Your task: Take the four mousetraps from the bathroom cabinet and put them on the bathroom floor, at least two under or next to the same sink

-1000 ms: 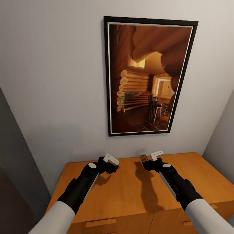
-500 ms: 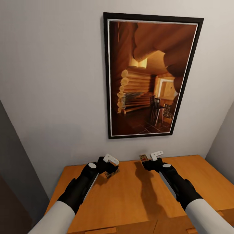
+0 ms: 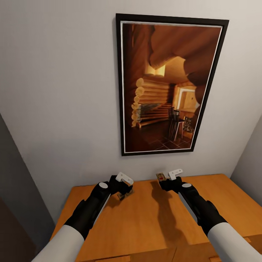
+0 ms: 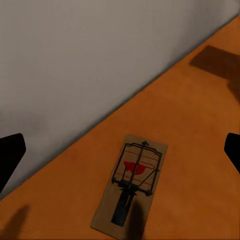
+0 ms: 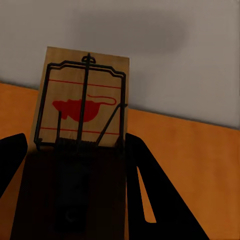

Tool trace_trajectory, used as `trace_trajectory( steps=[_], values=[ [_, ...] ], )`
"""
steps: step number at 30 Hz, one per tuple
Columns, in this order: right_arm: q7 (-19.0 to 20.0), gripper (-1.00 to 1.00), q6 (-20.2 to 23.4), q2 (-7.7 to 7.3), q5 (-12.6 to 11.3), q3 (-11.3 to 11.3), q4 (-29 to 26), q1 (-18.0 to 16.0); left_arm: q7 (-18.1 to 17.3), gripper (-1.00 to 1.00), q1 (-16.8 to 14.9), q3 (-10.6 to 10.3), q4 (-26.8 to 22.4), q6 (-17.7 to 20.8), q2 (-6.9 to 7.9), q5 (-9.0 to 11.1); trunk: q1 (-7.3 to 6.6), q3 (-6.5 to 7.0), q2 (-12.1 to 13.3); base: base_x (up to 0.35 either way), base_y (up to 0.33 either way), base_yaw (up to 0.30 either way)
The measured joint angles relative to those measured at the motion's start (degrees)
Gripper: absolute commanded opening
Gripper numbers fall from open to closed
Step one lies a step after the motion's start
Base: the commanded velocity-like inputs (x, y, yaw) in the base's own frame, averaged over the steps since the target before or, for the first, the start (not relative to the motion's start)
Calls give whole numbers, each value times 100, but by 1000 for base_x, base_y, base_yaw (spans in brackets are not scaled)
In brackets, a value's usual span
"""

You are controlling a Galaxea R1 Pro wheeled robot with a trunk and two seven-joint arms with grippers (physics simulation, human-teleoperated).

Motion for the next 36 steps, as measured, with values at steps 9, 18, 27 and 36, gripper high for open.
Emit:
trace_trajectory(
  steps=[9,18,27,36],
  values=[
    [4,-100,27,-4,157,41,1,0,0,100,-2,-1,2,0,2,-2,1,0,0,43,7,0],
    [1221,-100,156,-11,1236,205,19,-1,0,100,0,-1,3,0,0,-2,1,0,0,1,0,0],
    [1582,-100,1544,-7,1875,-199,-503,-1,0,100,-1,-1,7,0,-14,4,1,1,-1,0,0,0],
    [1608,-100,2797,-2,1901,-1054,-1247,0,0,100,0,-1,8,0,-29,7,1,0,0,0,0,0]
  ],
)
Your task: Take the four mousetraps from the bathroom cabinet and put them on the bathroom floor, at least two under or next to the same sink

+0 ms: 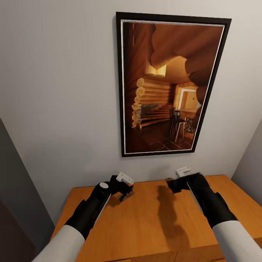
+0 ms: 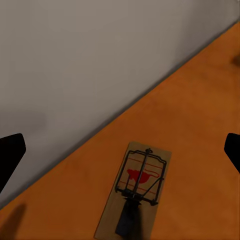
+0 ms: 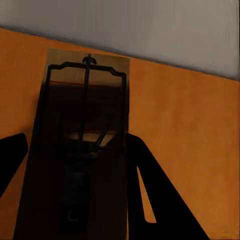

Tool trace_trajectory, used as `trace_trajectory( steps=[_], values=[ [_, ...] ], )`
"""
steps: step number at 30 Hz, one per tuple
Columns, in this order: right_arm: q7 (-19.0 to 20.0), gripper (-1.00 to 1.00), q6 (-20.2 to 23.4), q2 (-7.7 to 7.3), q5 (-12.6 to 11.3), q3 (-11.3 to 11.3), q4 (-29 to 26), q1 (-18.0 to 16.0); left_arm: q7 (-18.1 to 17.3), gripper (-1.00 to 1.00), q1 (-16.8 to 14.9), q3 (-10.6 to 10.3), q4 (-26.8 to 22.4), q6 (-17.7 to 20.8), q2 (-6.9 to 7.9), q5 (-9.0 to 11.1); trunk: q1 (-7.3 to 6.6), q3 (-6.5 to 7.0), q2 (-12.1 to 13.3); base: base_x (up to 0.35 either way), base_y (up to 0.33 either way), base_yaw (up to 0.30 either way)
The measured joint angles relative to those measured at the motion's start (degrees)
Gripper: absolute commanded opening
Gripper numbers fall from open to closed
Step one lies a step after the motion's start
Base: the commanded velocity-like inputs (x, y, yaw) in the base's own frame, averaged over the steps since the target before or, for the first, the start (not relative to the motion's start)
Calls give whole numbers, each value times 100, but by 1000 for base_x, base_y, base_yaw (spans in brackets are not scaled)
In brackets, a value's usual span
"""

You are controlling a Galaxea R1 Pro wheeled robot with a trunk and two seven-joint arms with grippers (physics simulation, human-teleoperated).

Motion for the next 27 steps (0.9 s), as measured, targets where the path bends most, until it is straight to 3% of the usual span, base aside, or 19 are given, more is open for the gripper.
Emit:
trace_trajectory(
  steps=[6,27],
  values=[
    [7,-100,174,8,-16,-96,-167,0,0,100,-2,-2,1,4,0,-3,0,0,0,0,0,0],
    [9,-100,185,70,-26,21,-177,0,-42,100,-2,-26,-1,84,-62,7,0,0,0,0,0,0]
  ],
)
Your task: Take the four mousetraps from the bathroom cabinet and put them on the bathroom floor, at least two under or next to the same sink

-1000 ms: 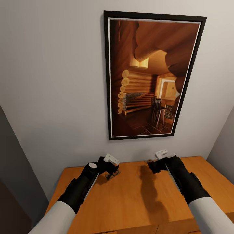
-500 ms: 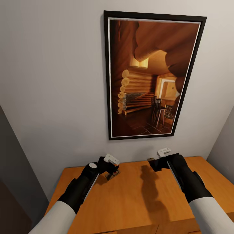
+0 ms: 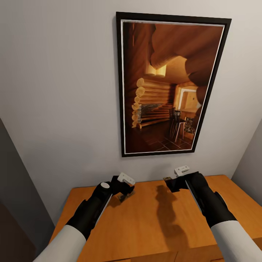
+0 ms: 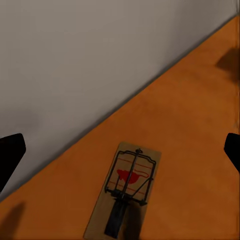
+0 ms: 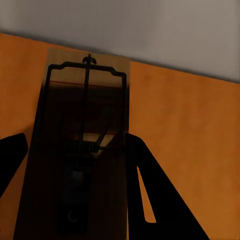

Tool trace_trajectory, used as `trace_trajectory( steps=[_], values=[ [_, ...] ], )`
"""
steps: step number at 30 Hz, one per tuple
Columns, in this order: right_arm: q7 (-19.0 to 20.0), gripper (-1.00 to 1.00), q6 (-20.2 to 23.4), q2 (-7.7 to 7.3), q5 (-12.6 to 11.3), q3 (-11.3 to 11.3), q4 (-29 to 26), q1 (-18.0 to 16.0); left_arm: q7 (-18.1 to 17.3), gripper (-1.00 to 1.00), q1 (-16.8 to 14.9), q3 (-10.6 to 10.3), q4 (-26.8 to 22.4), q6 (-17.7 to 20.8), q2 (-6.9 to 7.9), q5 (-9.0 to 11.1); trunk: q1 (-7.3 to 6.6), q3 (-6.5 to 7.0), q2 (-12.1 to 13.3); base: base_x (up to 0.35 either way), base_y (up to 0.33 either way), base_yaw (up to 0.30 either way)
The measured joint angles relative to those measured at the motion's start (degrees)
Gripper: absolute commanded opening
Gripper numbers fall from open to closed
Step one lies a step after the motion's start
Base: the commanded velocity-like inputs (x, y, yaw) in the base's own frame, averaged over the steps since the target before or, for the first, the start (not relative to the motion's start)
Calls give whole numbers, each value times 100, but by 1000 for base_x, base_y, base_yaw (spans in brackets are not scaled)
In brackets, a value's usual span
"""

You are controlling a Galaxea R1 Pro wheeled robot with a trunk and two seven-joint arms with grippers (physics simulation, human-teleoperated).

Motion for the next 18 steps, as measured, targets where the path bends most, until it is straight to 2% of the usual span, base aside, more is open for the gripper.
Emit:
trace_trajectory(
  steps=[4,6,12,18],
  values=[
    [0,-100,0,0,0,1,4,0,-32,100,0,-1,-1,39,-19,-4,0,0,0,0,0,0],
    [0,-100,0,0,0,2,5,0,-106,100,-8,-1,-4,195,-36,-5,0,0,0,0,0,0],
    [0,-100,0,0,0,2,6,0,-476,100,-171,0,-6,1274,-75,-19,0,0,0,0,0,0],
    [0,-100,0,0,0,6,10,0,-533,100,-305,9,135,1469,-27,-25,0,0,0,0,0,0]
  ],
)
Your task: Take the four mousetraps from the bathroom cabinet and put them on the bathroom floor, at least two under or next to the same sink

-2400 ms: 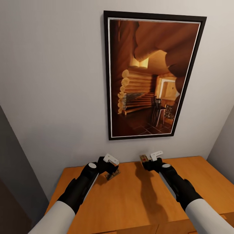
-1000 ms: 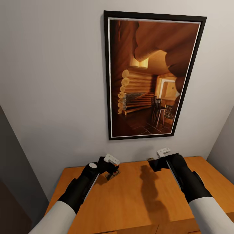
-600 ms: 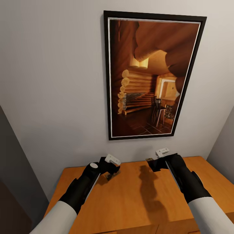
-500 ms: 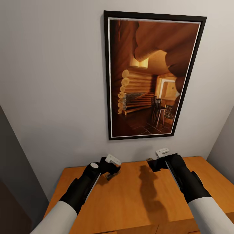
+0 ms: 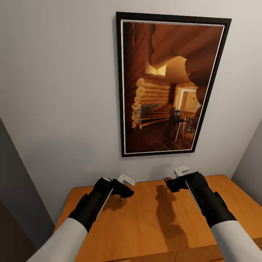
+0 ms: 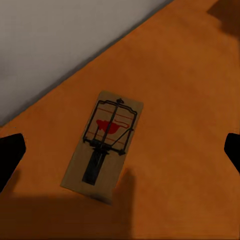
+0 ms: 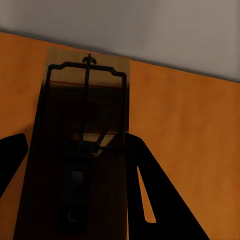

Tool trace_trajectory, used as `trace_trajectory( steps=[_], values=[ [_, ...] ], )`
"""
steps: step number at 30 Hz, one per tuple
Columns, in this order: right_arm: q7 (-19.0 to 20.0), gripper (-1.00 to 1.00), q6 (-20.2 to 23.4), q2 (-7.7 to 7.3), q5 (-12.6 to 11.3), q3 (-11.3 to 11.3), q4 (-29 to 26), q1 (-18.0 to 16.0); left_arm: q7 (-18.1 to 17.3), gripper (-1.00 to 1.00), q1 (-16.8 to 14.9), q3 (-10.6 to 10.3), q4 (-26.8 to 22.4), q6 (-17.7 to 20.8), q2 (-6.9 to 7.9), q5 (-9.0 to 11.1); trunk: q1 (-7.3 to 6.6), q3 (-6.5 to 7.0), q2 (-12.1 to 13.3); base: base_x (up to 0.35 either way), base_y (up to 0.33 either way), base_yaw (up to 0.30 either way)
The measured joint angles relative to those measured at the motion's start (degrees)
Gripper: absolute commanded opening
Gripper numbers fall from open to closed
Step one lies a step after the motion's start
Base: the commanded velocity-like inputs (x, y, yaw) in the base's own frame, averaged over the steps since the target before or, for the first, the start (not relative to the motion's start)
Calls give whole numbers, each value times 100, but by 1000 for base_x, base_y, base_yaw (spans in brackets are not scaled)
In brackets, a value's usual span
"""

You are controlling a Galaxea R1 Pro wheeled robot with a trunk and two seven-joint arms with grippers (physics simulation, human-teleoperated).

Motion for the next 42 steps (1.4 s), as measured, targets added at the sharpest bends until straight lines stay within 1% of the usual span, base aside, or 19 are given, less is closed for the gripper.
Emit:
trace_trajectory(
  steps=[3,8,11,12,13,16,18,21,24,27,29,31,33,35,37,39,42],
  values=[
    [0,-100,0,0,0,3,3,0,3,100,-41,3,201,20,10,-38,0,0,0,0,0,0],
    [0,-100,0,0,0,5,9,0,11,100,-158,41,401,-17,21,-365,0,0,0,0,0,0],
    [0,-100,0,0,0,5,12,0,20,100,-189,72,448,-58,23,-442,0,0,0,0,0,0],
    [0,-100,0,0,0,5,12,0,25,100,-202,114,458,-92,24,-461,0,0,0,0,0,0],
    [0,-100,0,0,0,5,12,0,26,100,-210,146,461,-118,24,-469,0,0,0,0,0,0],
    [4,-100,-5,0,0,5,23,0,26,100,-236,345,464,-328,23,-495,0,0,0,0,0,0],
    [6,-100,-7,0,0,5,27,0,29,100,-242,426,456,-450,24,-502,0,0,0,0,0,0],
    [2,-100,-8,0,-1,1,30,0,63,100,-246,485,454,-554,17,-510,0,0,0,0,0,0],
    [1,-100,-9,0,-11,-2,32,0,69,100,-249,515,454,-572,20,-508,0,0,0,0,0,0],
    [6,-100,-9,0,-16,-3,34,0,55,100,-278,589,470,-558,18,-497,0,0,0,0,0,0],
    [7,-100,-9,0,-16,-4,37,0,50,100,-348,611,522,-539,6,-495,0,0,0,0,0,0],
    [8,-100,-9,0,-17,-4,38,0,47,100,-488,622,641,-521,-2,-493,0,0,0,0,0,0],
    [8,-100,-9,0,-17,-4,39,0,42,100,-718,629,883,-509,-5,-493,0,0,0,0,0,0],
    [9,-100,-9,0,-17,-4,40,0,37,100,-1135,633,1521,-529,-21,-489,0,1,0,0,0,0],
    [9,-100,-12,0,-17,-4,40,0,32,100,-1360,635,1953,-557,-39,-481,0,0,0,0,0,0],
    [9,-100,-15,0,-17,-4,40,0,32,100,-1688,640,2714,-681,-68,-459,0,0,0,0,0,0],
    [9,-100,-17,0,-17,-4,40,0,30,100,-1840,643,3153,-910,-111,-451,0,0,0,0,0,0]
  ],
)
